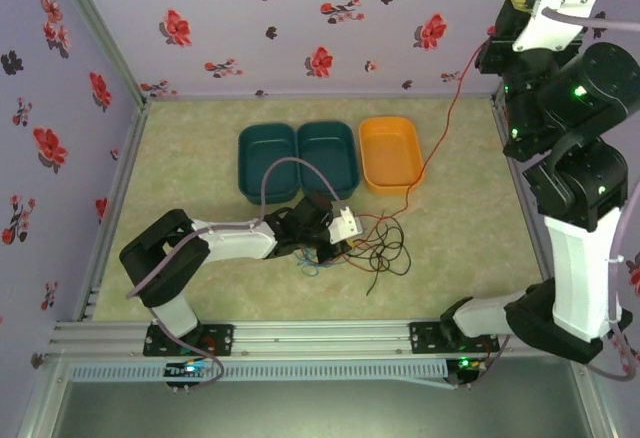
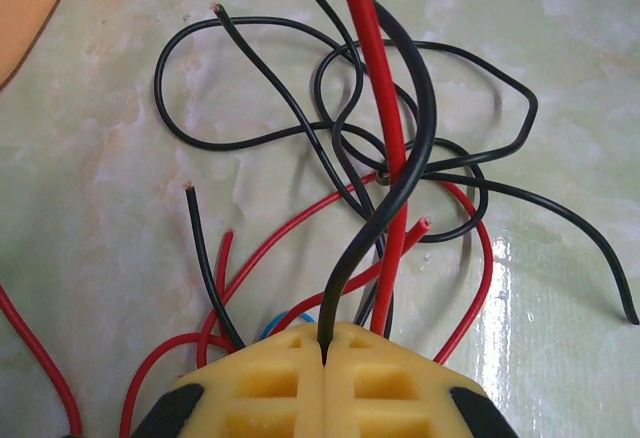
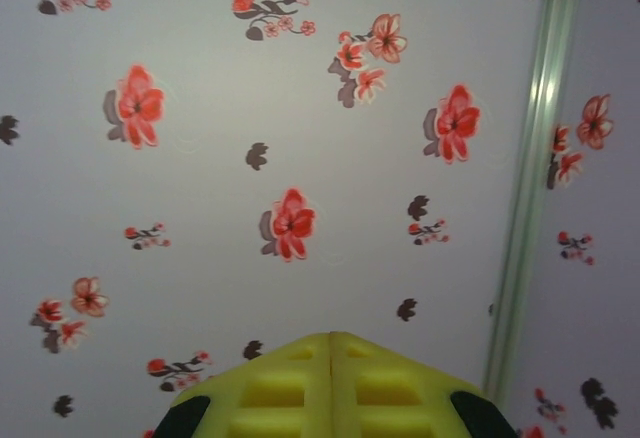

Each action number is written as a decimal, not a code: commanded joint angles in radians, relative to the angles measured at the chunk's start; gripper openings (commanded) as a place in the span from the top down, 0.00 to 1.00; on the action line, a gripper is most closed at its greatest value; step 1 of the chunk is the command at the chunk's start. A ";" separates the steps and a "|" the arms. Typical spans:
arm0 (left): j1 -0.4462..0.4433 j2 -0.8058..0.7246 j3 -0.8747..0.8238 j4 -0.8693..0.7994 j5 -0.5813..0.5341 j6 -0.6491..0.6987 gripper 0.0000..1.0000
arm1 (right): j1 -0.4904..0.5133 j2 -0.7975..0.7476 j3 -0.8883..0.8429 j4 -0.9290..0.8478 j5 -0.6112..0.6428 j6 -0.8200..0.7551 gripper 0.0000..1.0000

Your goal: Untangle the cables

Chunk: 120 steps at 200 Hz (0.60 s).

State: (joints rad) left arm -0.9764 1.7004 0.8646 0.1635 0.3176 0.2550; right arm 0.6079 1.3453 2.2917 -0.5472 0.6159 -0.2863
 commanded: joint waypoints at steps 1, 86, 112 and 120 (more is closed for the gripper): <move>-0.007 -0.022 -0.005 -0.026 0.005 -0.030 1.00 | 0.003 0.033 0.048 0.070 0.072 -0.098 1.00; -0.008 -0.033 -0.007 0.004 0.004 -0.056 1.00 | -0.069 0.183 0.091 0.122 0.058 -0.143 1.00; -0.008 -0.022 -0.016 -0.019 0.005 -0.055 1.00 | -0.115 0.242 0.177 0.141 0.049 -0.147 1.00; -0.008 -0.022 -0.020 -0.024 0.004 -0.055 1.00 | -0.124 0.257 0.196 0.153 0.044 -0.154 1.00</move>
State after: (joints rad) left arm -0.9771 1.6863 0.8642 0.1627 0.3176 0.2146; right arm 0.5159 1.5810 2.4012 -0.4759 0.6586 -0.4107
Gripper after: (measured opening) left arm 0.048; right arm 0.065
